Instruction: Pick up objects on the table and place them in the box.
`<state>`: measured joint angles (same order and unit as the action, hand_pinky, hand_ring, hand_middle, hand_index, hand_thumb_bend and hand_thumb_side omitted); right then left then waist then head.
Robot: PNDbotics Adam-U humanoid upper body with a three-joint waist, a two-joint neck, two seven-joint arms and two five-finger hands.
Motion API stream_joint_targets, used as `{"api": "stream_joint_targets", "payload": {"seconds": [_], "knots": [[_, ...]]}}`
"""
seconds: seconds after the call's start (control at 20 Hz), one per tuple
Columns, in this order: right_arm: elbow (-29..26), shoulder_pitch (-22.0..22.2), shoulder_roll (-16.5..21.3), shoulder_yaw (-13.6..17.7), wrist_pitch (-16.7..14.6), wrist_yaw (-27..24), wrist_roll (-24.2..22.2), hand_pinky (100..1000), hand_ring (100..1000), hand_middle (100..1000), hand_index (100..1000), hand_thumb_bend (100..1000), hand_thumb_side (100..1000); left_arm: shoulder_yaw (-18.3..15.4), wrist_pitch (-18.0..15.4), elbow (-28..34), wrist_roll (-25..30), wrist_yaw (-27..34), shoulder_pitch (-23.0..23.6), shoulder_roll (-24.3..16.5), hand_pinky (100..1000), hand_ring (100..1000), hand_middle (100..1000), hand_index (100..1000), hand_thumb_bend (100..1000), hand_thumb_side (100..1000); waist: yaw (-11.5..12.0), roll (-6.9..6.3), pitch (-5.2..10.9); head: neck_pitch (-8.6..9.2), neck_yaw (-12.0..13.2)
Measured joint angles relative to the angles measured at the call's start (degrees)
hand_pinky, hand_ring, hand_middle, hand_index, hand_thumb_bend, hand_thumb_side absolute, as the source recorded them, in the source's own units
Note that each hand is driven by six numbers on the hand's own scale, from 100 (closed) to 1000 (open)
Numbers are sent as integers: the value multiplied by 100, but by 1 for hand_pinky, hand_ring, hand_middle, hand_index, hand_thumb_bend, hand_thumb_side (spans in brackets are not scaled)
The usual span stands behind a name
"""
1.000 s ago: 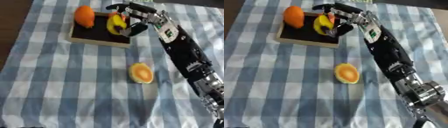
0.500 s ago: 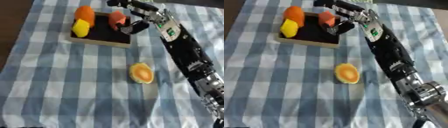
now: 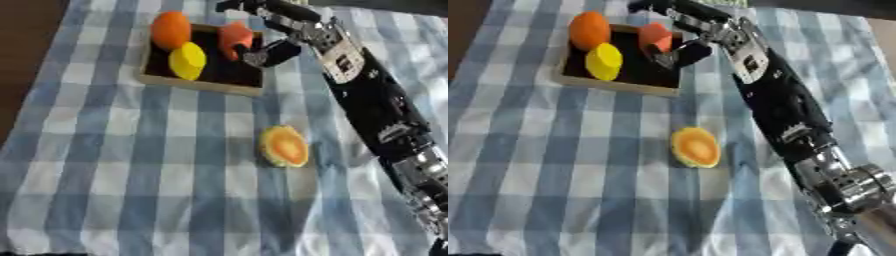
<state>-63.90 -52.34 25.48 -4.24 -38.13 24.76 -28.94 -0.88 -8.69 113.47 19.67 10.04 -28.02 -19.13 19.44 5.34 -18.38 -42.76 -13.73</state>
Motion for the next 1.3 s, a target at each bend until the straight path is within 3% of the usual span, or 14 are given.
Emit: {"api": "stream_joint_targets", "payload": {"seconds": [0.1,0.25,0.45,0.7,1.1,1.3], "knots": [[-290,72,161,-23,31,-337,-31,1000,1000,630,995,100,276,-1,-3,0,-18,-1,4,-1,682,786,735,829,100,643,-42,0,6,-6,29],[-812,279,512,-23,73,-871,-73,996,1000,582,980,100,281,-4,-12,0,-45,-12,33,-6,682,787,736,830,100,645,-130,0,6,-11,93],[-1659,735,1064,16,129,-1454,-129,984,1000,610,977,100,249,-33,-20,0,-88,-60,77,-14,681,787,737,830,100,647,-268,0,7,-30,179],[-2778,1500,1649,9,155,-1812,-155,971,1000,678,974,100,209,-44,-37,0,-139,-109,87,-61,681,788,737,830,100,652,-390,-1,7,-55,270],[-4318,2649,2012,-5,90,-1677,-90,955,1000,775,970,100,198,-106,-108,0,-290,-160,94,-115,681,789,738,830,100,660,-551,-12,7,-55,326],[-4838,2934,2018,-120,4,-1318,-4,957,1000,816,966,100,200,-107,-124,0,-317,-179,127,-158,679,789,737,829,100,660,-603,-41,7,-56,338]]}}
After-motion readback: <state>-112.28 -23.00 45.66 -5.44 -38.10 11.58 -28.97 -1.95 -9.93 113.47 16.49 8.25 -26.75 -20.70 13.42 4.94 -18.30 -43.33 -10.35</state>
